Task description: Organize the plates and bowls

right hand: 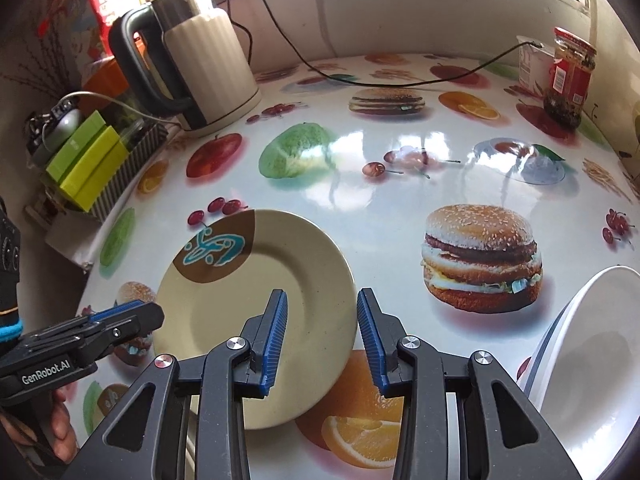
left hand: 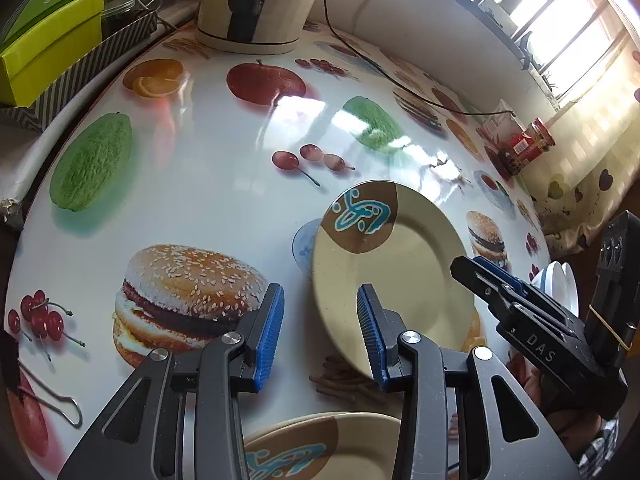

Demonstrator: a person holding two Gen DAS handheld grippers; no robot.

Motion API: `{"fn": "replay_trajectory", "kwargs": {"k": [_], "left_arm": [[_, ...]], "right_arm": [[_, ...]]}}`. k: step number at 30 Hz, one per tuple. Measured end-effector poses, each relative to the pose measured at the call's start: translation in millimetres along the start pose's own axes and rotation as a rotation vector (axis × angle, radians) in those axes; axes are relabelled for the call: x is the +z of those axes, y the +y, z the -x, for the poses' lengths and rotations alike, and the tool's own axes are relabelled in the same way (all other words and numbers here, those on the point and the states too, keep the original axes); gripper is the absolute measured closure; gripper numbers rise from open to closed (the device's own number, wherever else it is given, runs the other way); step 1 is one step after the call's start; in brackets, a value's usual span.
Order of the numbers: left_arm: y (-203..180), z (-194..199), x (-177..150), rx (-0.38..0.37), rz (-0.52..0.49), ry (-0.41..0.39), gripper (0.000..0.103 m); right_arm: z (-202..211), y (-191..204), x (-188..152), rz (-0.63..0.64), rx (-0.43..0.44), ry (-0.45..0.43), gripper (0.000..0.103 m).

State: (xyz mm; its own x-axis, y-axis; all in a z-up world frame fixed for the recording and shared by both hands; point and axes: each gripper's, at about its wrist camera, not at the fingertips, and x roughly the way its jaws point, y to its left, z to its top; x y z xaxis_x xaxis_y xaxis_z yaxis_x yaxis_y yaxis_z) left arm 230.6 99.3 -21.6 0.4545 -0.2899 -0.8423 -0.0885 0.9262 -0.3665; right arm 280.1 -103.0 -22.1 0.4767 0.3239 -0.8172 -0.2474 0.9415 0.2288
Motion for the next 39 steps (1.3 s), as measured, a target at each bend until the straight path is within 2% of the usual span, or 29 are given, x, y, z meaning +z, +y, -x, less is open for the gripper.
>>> {"fn": "replay_trajectory", "kwargs": {"k": [4, 10, 13, 20, 25, 39], "left_arm": [[0.9, -1.8, -0.5, 0.009, 0.006, 0.006, 0.064], [1.4, -2.6, -0.3, 0.012, 0.012, 0.004, 0.064], [1.0, -2.5, -0.6, 0.013, 0.007, 0.002, 0.065], [0.6, -3.8, -1.0, 0.027, 0.002, 0.004, 0.08], [-2.2, -3.7, -0.3, 0.035, -0.009, -0.002, 0.087], [-5.1, 4.1, 0.2, 0.046, -0.025, -0.028, 0.087]], "right_arm": [[-5.6, 0.9, 2.0, 0.024, -0.037, 0.017, 0.067], [-7.8, -0.8, 2.6, 0.012, -0.021, 0.029, 0.068], [-9.0, -2.3, 1.7, 0.0, -0.009, 0.036, 0.072], [-8.8, -3.7, 0.9, -0.009, -0.01, 0.033, 0.082], [-8.6, -4.1, 0.5, -0.011, -0.008, 0.032, 0.083], [-4.7, -5.8, 0.7, -0.04, 0.02, 0.022, 0.084]]}}
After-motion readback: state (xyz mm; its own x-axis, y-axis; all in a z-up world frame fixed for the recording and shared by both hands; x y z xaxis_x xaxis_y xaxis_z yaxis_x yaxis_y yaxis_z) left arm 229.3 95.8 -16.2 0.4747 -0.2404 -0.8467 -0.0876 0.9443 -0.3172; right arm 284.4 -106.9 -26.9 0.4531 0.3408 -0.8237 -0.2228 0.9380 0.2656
